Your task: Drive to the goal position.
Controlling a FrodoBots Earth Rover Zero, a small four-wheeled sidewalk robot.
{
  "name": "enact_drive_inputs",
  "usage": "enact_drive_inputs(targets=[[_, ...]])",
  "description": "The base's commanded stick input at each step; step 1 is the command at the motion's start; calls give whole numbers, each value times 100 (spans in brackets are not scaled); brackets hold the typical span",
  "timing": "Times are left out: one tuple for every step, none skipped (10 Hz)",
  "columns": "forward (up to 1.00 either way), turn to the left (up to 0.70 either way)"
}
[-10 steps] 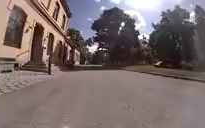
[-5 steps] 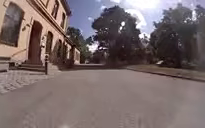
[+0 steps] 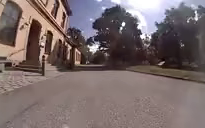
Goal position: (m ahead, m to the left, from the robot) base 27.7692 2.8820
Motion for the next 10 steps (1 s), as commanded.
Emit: enact_drive_inputs(targets=[[85,0],[85,0],[85,0],[85,0],[85,0],[85,0],[85,0],[85,0],[85,0],[85,0]])
